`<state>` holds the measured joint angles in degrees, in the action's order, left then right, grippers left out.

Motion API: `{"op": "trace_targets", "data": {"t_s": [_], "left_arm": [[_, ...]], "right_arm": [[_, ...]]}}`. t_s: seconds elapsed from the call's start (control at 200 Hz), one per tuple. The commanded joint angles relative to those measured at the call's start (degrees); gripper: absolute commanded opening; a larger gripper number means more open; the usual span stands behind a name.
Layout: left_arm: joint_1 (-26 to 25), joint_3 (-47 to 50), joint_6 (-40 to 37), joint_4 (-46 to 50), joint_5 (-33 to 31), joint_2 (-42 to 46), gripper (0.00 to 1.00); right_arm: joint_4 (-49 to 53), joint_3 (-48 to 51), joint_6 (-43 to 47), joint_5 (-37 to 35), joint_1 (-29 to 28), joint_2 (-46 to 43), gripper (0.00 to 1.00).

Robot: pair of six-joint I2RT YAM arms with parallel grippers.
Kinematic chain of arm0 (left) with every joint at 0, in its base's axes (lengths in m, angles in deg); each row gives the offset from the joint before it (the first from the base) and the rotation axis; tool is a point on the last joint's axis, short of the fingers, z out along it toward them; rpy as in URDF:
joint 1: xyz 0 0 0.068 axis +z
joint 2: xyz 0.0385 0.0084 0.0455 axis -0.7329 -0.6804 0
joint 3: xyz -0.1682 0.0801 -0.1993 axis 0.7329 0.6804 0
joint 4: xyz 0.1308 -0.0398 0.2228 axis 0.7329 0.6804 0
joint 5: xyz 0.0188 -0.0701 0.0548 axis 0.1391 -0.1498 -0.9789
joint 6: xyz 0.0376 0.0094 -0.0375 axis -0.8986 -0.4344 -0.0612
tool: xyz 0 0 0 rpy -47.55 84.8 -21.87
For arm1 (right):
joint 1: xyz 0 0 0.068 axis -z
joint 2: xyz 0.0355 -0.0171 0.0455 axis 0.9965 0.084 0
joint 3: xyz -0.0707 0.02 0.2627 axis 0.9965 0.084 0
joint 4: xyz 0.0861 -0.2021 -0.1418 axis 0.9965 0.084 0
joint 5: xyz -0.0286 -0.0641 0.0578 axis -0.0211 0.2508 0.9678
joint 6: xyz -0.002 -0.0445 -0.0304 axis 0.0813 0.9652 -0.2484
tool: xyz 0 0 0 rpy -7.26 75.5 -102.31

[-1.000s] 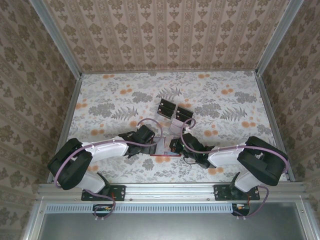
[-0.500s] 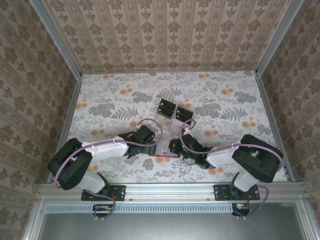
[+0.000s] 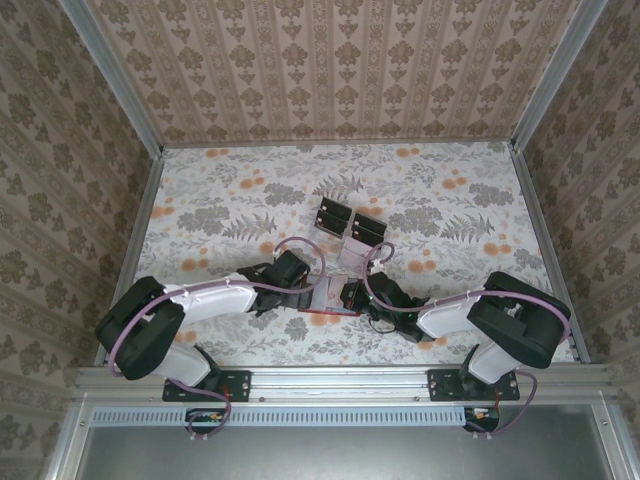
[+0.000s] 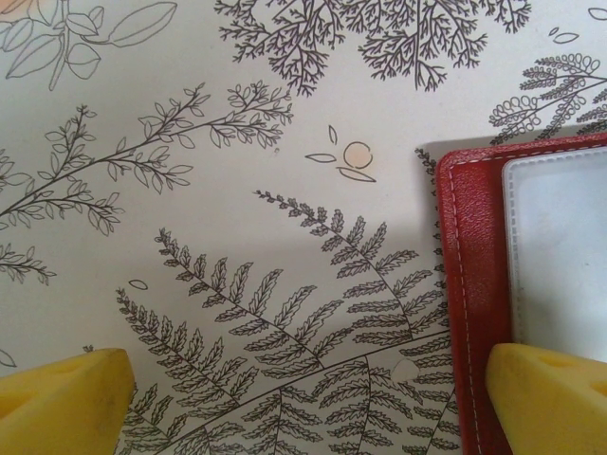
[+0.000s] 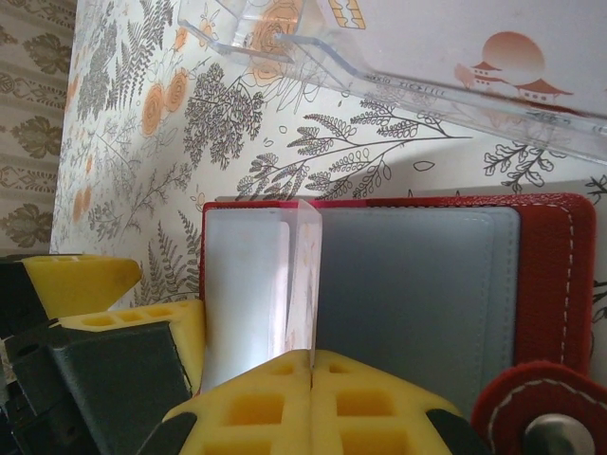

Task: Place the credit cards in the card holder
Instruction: Insert the credit card into the card slot.

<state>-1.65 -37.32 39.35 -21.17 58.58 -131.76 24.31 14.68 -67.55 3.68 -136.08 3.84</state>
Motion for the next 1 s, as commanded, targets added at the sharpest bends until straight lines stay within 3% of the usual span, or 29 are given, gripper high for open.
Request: {"op": "trace_targets", "data": {"t_s": [0.0, 0.365, 0.99], "left_arm": [[-0.51, 1.53, 0.62, 2.51, 0.11, -0.14, 1.0], [-0.57, 1.53, 0.61, 2.59, 0.0, -0.04, 1.0], [-0.6, 1.62, 0.57, 2.54, -0.1, -0.05, 1.0]], "right_arm": [[0.45, 0.82, 0.07, -1.37, -0.32, 1.66, 0.0], [-6.48, 0.82, 0.07, -1.08, -0.79, 6.01, 0.0], [-2.01, 2.03, -1.32, 1.16, -1.23, 4.21, 0.0]]}}
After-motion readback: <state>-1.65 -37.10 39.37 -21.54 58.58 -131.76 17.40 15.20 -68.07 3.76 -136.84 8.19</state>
